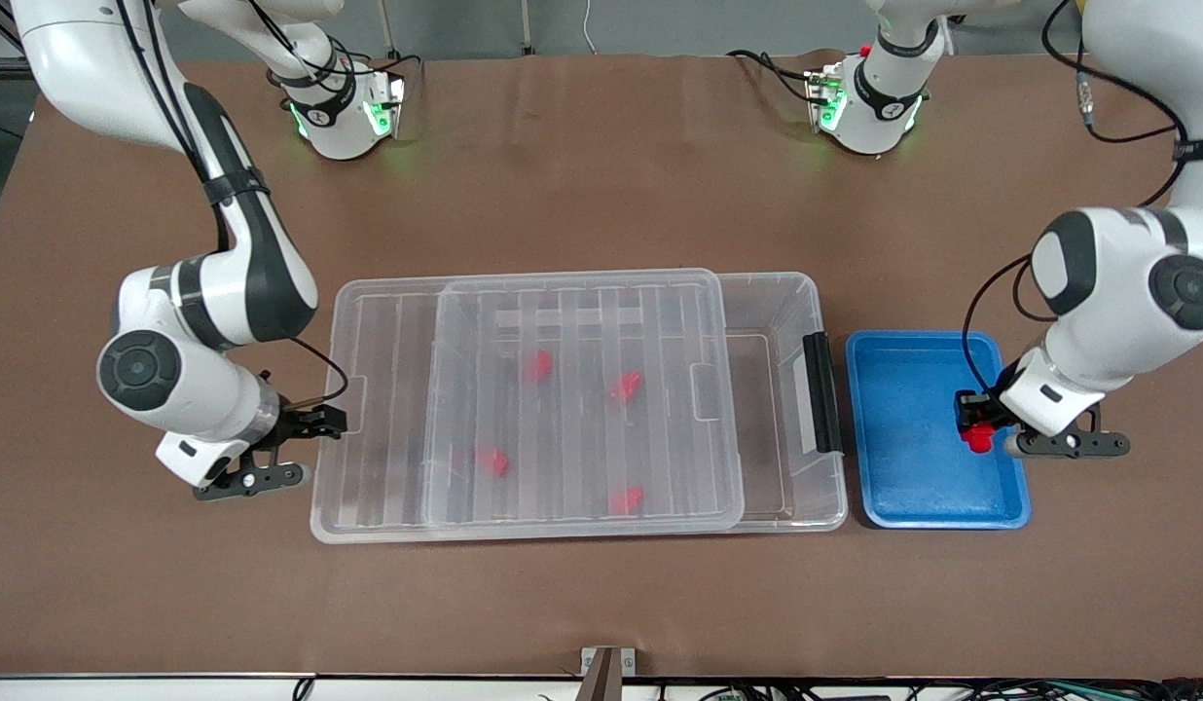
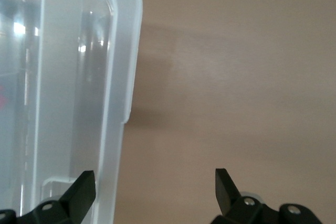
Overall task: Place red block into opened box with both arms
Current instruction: 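Lift the red block with the left gripper while the right gripper slides the lid open, then lower the red block into the opened box section and open the left gripper, then raise the left gripper away while the right gripper reaches the lid edge, then push the clear lid back over the box with the right gripper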
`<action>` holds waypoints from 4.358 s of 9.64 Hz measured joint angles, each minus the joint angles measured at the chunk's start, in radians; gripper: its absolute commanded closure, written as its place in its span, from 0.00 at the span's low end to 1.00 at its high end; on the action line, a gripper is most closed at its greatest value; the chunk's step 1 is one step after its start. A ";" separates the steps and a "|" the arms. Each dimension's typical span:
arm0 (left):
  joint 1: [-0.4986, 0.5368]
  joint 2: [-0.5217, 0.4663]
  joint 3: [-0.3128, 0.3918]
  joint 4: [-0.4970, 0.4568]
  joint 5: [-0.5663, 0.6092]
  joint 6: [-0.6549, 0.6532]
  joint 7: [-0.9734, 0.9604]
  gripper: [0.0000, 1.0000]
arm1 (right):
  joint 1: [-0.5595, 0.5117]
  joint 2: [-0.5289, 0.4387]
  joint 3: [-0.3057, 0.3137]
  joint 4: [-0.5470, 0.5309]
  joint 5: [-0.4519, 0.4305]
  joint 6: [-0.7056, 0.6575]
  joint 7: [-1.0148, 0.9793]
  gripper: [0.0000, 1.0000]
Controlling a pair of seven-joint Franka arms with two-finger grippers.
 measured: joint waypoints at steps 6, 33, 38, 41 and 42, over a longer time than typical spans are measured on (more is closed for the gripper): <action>-0.050 0.034 -0.311 0.005 0.085 -0.035 -0.356 1.00 | -0.006 0.000 -0.048 0.011 0.000 -0.003 -0.080 0.00; -0.065 -0.099 0.034 0.257 -0.026 -0.455 -0.118 0.00 | 0.058 -0.140 -0.205 -0.126 0.175 -0.039 -0.154 1.00; -0.080 -0.274 0.137 0.247 -0.026 -0.631 -0.006 0.00 | 0.062 -0.088 -0.162 -0.108 0.227 -0.040 -0.154 1.00; -0.084 -0.251 0.158 0.280 -0.029 -0.651 -0.005 0.01 | 0.063 -0.087 -0.144 -0.107 0.309 -0.044 -0.147 1.00; -0.086 -0.224 0.159 0.323 -0.029 -0.689 -0.005 0.01 | 0.066 -0.087 -0.138 -0.107 0.319 -0.044 -0.136 1.00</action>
